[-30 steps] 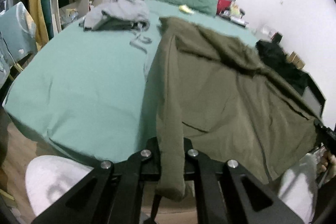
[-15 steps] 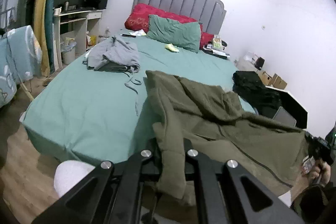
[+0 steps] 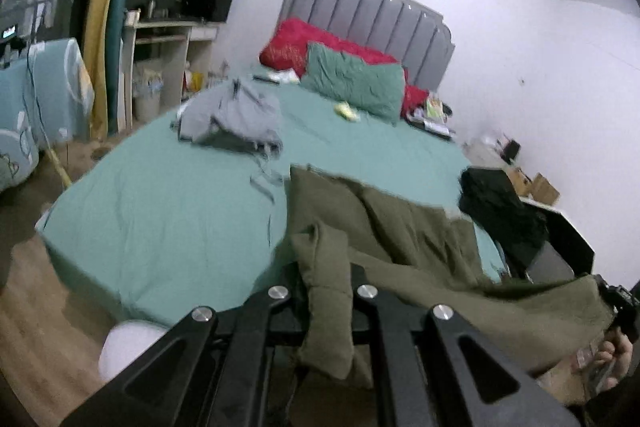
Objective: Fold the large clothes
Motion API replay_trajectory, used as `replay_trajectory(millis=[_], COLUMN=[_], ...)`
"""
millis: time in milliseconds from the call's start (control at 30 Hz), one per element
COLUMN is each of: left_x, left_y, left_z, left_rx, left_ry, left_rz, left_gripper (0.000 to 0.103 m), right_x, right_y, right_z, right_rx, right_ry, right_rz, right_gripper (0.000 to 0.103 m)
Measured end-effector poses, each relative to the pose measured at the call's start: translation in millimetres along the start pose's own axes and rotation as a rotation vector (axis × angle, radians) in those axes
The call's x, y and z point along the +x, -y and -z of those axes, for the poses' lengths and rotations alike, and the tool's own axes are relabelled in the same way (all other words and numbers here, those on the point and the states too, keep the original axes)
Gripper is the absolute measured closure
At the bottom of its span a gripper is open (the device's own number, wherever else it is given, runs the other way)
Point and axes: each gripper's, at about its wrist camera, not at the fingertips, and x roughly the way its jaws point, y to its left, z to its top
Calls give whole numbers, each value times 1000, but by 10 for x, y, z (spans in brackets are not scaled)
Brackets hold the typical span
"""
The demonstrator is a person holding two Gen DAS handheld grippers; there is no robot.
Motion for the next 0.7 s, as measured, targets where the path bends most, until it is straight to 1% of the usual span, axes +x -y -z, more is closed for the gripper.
replay_trajectory(millis=[67,133,200,233,267,333,367,433,600,700], left_x=[264,525,856,976,1185,1470,1670,1960,2699,3263], left_y=[18,14,31,44,49,62,67,92,146,148], left_z=[-161,-304,-483,-529,-614,-712,-781,-852,-1104,-1230], left_rx=[-21,-43,-49,-47,-43,-45,-33,-21,-5,-3], left_ry=[30,35,37,33,22,3,0,1,-4,-61], left_rz=[4,10,12,12,13,10,7,-8,-47,-80], left_gripper=[98,98,98,98,98,98,98,98,98,95], right_x=[256,490,744,883,1027,1253,1419,1704,2572,3135], right_y=[40,85,110,137,174,247,244,297,372,547], right_z=[-121,-205,-276,-320,-367,-472,-529,-665,-979,-1090], right_rx=[35,53,58,54,61,73,67,58,0,0], right_ry=[37,66,80,86,87,82,81,76,54,11], right_rz=[-15,-19,-2,12,25,28,39,37,85,138], right_gripper=[99,99,99,99,99,99,99,99,99,99])
